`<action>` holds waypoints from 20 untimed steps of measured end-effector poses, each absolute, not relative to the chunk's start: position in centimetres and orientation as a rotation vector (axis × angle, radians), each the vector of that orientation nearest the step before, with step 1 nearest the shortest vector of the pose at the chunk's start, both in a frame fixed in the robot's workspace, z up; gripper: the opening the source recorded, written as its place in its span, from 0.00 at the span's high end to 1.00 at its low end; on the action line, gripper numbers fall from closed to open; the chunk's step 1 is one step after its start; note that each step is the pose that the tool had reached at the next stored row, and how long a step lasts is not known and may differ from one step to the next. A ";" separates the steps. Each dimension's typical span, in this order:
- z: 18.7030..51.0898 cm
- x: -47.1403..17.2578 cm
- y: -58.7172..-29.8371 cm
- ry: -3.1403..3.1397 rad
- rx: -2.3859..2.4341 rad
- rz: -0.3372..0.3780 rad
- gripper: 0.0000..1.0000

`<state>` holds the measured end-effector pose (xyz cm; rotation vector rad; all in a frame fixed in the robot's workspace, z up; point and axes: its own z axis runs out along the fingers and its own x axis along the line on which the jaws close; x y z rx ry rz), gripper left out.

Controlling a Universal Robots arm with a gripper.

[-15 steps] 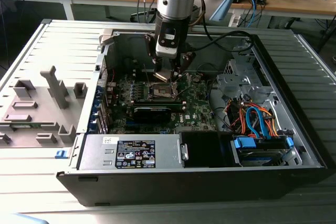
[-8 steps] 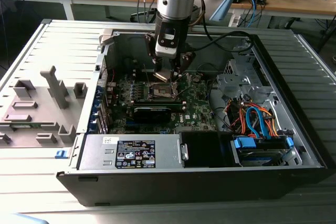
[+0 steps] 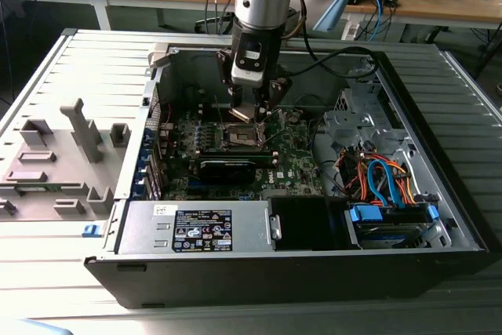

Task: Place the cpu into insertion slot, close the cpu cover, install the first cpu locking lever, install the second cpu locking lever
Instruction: 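Place the cpu into insertion slot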

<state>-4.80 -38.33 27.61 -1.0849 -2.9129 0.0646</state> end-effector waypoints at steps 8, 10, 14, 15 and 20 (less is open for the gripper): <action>27.6 -4.8 -38.3 -2.906 -1.103 0.064 0.45; 27.6 -4.8 -38.3 -2.904 -1.108 0.064 0.45; 27.6 -4.8 -38.3 -2.899 -1.121 0.064 0.45; 27.6 -4.8 -38.3 -2.898 -1.123 0.064 0.45; 27.6 -4.8 -38.3 -2.892 -1.137 0.064 0.45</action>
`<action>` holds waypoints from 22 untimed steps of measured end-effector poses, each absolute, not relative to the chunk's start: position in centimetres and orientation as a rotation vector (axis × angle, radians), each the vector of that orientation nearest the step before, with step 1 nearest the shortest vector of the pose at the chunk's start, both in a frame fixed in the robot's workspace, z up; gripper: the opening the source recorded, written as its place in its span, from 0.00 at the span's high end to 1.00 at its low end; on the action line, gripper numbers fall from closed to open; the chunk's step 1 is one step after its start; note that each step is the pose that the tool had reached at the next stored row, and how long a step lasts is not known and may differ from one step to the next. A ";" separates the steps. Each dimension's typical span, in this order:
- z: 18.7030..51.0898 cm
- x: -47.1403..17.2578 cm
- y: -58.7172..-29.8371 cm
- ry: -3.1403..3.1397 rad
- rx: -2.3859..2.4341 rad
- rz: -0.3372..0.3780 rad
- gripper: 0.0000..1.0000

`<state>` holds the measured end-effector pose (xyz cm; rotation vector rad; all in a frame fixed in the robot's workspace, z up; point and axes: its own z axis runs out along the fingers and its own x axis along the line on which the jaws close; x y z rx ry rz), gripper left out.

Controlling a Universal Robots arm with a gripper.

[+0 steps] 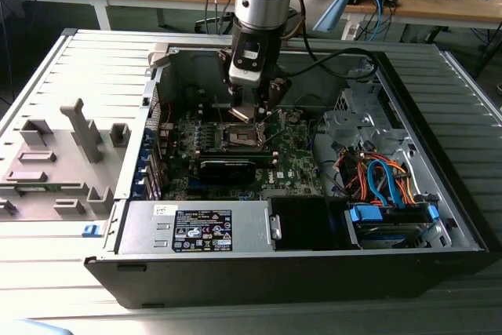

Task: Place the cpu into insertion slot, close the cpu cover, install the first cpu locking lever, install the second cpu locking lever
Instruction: 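Place the cpu into insertion slot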

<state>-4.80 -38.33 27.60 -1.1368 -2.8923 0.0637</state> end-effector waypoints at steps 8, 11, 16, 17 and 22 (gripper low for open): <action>27.6 -4.8 -38.3 -2.884 -1.156 0.063 0.45; 27.6 -4.8 -38.3 -2.882 -1.163 0.063 0.45; 27.6 -4.8 -38.3 -2.877 -1.174 0.063 0.45; 27.6 -4.8 -38.3 -2.876 -1.176 0.063 0.45; 27.6 -4.8 -38.3 -2.871 -1.189 0.063 0.45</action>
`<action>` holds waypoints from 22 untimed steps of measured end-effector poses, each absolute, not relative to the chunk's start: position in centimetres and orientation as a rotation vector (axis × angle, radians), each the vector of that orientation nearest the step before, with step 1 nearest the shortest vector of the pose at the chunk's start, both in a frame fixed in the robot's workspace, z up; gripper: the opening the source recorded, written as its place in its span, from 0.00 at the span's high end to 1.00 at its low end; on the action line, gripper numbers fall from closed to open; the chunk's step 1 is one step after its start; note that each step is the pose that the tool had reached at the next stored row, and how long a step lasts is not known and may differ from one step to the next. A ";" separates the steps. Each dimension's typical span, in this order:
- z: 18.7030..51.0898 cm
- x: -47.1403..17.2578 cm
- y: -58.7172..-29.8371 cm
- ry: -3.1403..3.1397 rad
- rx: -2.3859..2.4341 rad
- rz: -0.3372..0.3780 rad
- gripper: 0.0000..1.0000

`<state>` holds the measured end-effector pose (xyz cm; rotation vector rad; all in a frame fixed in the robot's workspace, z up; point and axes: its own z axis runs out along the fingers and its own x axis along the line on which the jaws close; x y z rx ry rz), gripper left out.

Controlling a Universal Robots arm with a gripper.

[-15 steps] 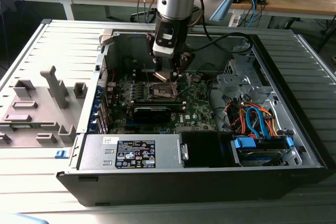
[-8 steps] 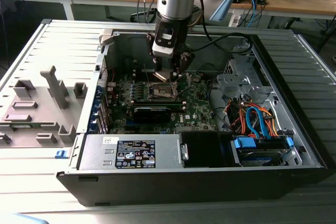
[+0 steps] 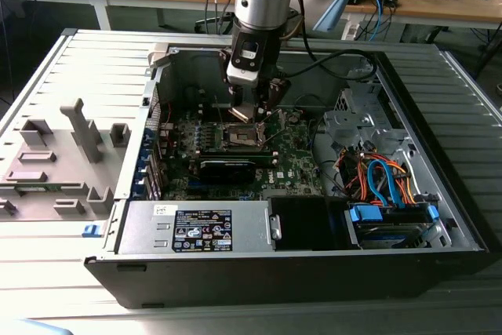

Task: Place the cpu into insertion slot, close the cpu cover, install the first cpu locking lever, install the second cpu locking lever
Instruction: 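Place the cpu into insertion slot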

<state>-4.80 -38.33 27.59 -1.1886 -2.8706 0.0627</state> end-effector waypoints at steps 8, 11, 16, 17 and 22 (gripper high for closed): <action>27.6 -4.8 -38.3 -2.855 -1.224 0.061 0.45; 27.6 -4.8 -38.3 -2.844 -1.238 0.044 0.45; 27.6 -4.8 -38.3 -2.837 -1.252 0.041 0.45; 27.6 -4.8 -38.3 -2.835 -1.255 0.041 0.45; 27.5 -4.8 -38.3 -2.825 -1.277 0.041 0.45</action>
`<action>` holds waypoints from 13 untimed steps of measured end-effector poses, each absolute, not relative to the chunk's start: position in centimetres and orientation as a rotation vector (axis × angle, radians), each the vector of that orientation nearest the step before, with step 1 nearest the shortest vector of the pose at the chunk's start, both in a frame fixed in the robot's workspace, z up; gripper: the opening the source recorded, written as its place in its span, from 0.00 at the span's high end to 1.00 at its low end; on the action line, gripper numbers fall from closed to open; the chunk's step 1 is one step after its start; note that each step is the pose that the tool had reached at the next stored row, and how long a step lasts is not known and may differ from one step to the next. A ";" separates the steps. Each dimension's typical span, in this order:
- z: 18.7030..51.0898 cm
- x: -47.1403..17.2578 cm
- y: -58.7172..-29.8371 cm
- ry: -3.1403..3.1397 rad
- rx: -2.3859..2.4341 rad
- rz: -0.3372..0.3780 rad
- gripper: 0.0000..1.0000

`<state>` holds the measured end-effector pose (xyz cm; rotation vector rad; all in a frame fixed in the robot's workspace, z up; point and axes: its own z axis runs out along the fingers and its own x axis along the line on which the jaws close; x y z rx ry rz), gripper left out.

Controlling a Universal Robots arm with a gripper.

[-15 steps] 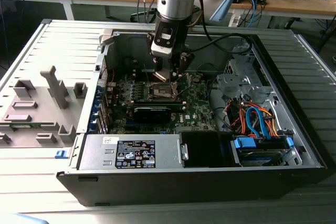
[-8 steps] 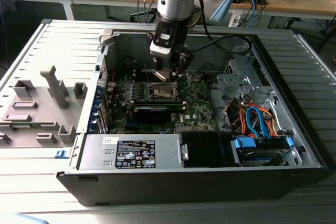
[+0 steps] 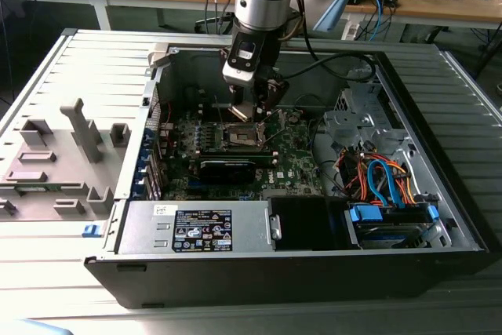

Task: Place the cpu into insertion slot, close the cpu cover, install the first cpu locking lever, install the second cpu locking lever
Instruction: 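Place the cpu into insertion slot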

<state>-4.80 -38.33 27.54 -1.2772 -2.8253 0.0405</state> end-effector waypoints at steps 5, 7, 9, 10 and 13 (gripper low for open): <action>27.5 -4.8 -38.3 -2.819 -1.290 0.040 0.45; 27.5 -4.8 -38.3 -2.815 -1.298 0.040 0.45; 27.5 -4.8 -38.3 -2.813 -1.305 0.040 0.45; 27.5 -4.8 -38.3 -2.812 -1.307 0.040 0.45; 27.5 -4.8 -38.3 -2.808 -1.314 0.040 0.45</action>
